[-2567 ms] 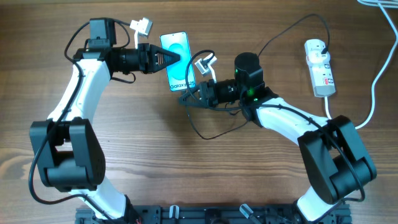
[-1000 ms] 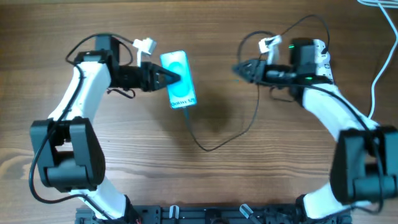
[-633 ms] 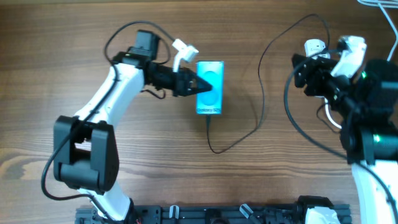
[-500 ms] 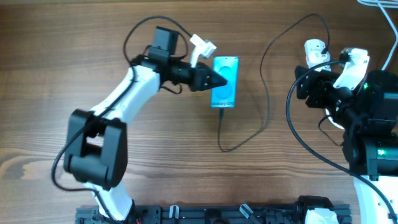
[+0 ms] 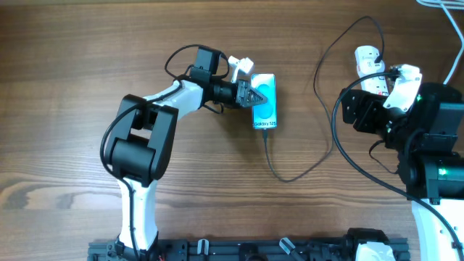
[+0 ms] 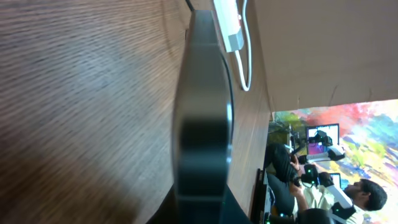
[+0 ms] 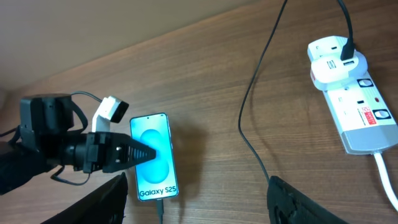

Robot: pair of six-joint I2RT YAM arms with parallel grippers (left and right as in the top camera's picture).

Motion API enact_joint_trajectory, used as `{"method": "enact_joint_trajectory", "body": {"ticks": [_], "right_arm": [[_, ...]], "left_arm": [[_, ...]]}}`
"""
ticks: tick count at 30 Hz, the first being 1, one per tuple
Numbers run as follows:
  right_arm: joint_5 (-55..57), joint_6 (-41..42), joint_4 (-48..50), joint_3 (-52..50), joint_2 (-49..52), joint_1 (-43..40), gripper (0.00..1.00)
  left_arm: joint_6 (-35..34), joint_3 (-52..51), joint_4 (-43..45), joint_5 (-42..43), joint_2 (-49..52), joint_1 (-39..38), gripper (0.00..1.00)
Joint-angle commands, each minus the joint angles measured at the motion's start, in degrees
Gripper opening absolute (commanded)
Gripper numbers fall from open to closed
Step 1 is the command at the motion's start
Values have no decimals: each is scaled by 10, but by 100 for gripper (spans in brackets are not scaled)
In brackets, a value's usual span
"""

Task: Plug charger to phone and switch on socket
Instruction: 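Lower the phone onto the table with the left gripper and release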

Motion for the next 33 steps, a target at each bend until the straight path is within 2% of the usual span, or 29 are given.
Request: {"method": "enact_joint_trajectory", "body": {"ticks": [1, 9, 12, 18, 20, 24, 29, 33], "right_arm": [[12, -9, -2, 4, 1, 1, 73], [12, -9, -3, 4, 1, 1, 74], [12, -10, -4, 4, 1, 1, 74], [12, -10, -4, 4, 2, 1, 78], [12, -10, -4, 4, 7, 1, 79], [14, -9, -4, 4, 31, 1, 79], [14, -7, -4, 4, 62, 1, 79], [14, -7, -3, 4, 72, 1, 80]], "left_arm": [[-8, 3, 15, 5, 30, -7, 4], [-36, 3, 13, -10, 74, -9, 5], [-48, 3, -12, -53, 76, -10, 12], [-66, 3, -19, -75, 76, -10, 23], [-72, 3, -20, -76, 76, -10, 34], [-103, 4, -23, -82, 76, -10, 37], [-103, 14, -113, -163, 76, -10, 38], [-61, 65, -220, -227, 76, -10, 38]]}}
